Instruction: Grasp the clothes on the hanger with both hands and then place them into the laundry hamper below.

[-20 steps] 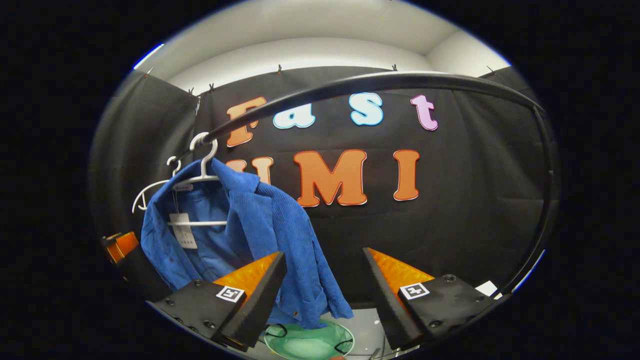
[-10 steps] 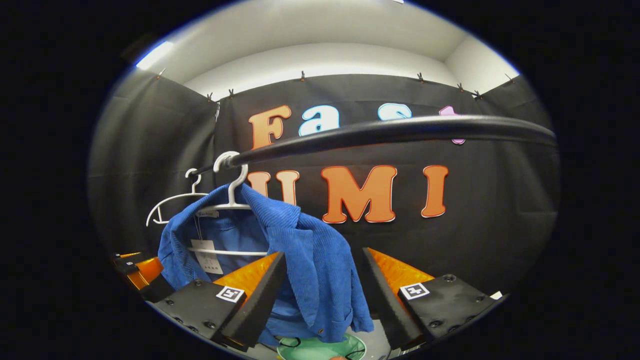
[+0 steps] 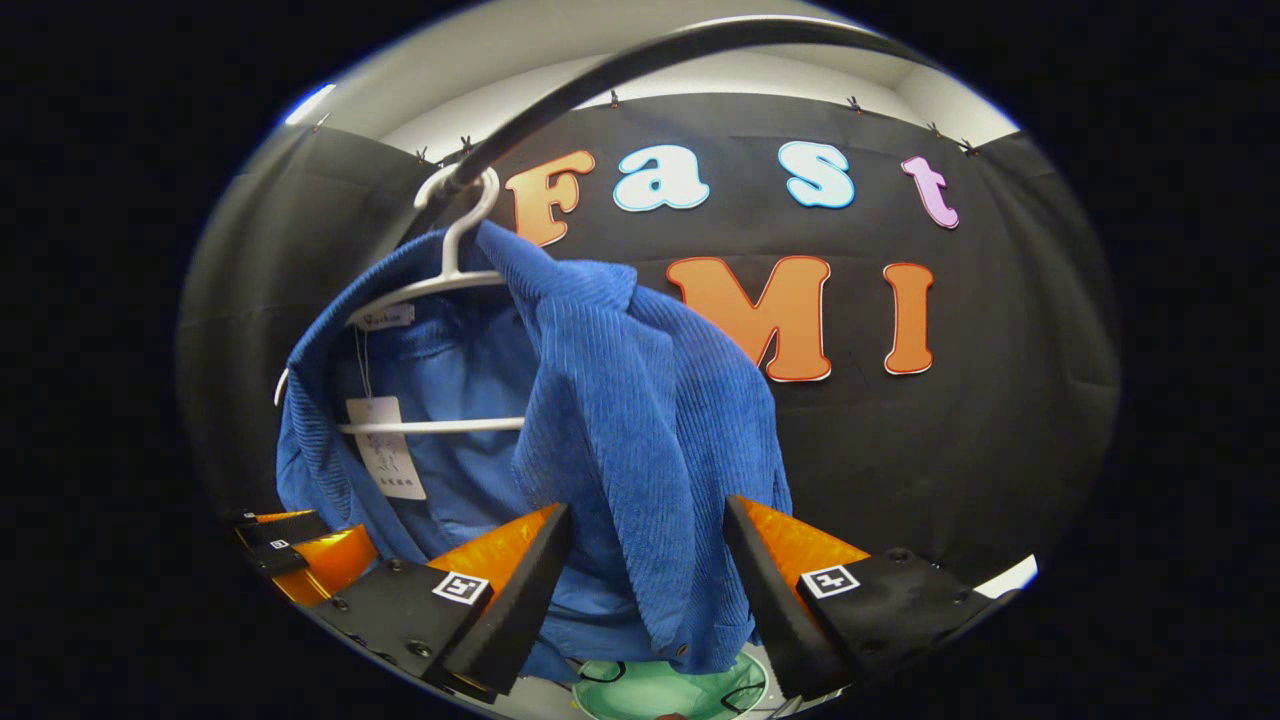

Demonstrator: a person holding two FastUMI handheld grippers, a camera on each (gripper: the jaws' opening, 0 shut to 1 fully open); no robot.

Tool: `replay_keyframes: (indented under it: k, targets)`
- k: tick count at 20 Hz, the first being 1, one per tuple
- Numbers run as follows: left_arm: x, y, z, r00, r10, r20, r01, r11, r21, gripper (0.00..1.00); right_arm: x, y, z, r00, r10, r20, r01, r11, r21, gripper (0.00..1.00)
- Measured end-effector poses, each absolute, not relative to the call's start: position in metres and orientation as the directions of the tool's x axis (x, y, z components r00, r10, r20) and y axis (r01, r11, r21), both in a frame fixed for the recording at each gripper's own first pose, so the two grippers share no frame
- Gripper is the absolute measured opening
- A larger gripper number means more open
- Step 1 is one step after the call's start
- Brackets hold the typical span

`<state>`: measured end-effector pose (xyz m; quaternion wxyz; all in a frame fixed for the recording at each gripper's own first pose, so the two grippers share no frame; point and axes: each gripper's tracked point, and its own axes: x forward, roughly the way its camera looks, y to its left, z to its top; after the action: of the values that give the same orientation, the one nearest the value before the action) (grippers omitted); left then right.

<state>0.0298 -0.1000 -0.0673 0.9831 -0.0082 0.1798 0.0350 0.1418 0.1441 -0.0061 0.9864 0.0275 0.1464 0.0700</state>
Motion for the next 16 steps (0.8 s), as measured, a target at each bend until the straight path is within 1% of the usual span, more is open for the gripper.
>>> replay_keyframes:
  k: [1,3,4,5,6,7,8,9,10,11,13,14,15,16]
  targets:
    - [0.035,-0.099,-0.07,0.933,0.069,-0.352,-0.072,0.997,0.003,0.95,0.144,0.146,-0.015,0.941,0.151,-0.303,-0.131,0.988,0.085,0.98]
    - [0.044,-0.099,-0.073,0.933,0.068,-0.353,-0.068,0.998,0.013,0.95,0.147,0.15,-0.03,0.929,0.168,-0.329,-0.135,0.984,0.119,0.98]
    - [0.048,-0.099,-0.073,0.934,0.065,-0.35,-0.066,0.998,0.01,0.98,0.149,0.151,-0.034,0.927,0.173,-0.332,-0.135,0.982,0.135,0.98]
    - [0.05,-0.1,-0.073,0.935,0.059,-0.35,-0.062,0.998,0.003,0.88,0.15,0.151,-0.034,0.929,0.174,-0.327,-0.133,0.981,0.144,0.95]
    - [0.053,-0.101,-0.074,0.935,0.054,-0.35,-0.058,0.998,-0.001,0.87,0.152,0.15,-0.034,0.931,0.174,-0.322,-0.131,0.98,0.151,0.86]
    - [0.053,-0.101,-0.074,0.935,0.056,-0.351,-0.059,0.998,0.002,0.82,0.154,0.148,-0.034,0.931,0.176,-0.318,-0.132,0.979,0.156,0.86]
    - [0.056,-0.101,-0.075,0.933,0.06,-0.354,-0.06,0.998,0.012,0.66,0.156,0.148,-0.034,0.929,0.187,-0.319,-0.139,0.976,0.166,0.75]
    - [0.056,-0.099,-0.076,0.932,0.063,-0.357,-0.057,0.998,0.026,0.51,0.156,0.148,-0.035,0.924,0.205,-0.322,-0.152,0.972,0.182,0.72]
    - [0.056,-0.101,-0.076,0.933,0.043,-0.358,-0.035,0.999,0.03,0.35,0.157,0.15,-0.035,0.918,0.229,-0.323,-0.167,0.964,0.208,0.73]
    - [0.056,-0.103,-0.076,0.932,0.024,-0.361,-0.015,0.999,0.028,0.19,0.158,0.151,-0.034,0.913,0.25,-0.323,-0.177,0.954,0.241,0.62]
    - [0.052,-0.105,-0.07,0.933,-0.023,-0.359,0.019,1.0,-0.013,0.09,0.156,0.153,-0.033,0.895,0.309,-0.321,-0.197,0.921,0.336,0.39]
    - [0.051,-0.104,-0.067,0.935,-0.038,-0.354,0.023,0.999,-0.046,0.07,0.155,0.148,-0.034,0.895,0.314,-0.316,-0.18,0.904,0.388,0.29]
    - [0.047,-0.103,-0.063,0.936,-0.053,-0.348,0.029,0.997,-0.074,0.05,0.156,0.144,-0.033,0.892,0.327,-0.311,-0.17,0.882,0.44,0.11]
    - [0.045,-0.099,-0.059,0.937,-0.063,-0.343,0.033,0.995,-0.091,0.04,0.155,0.14,-0.029,0.889,0.35,-0.296,-0.171,0.853,0.494,0.12]
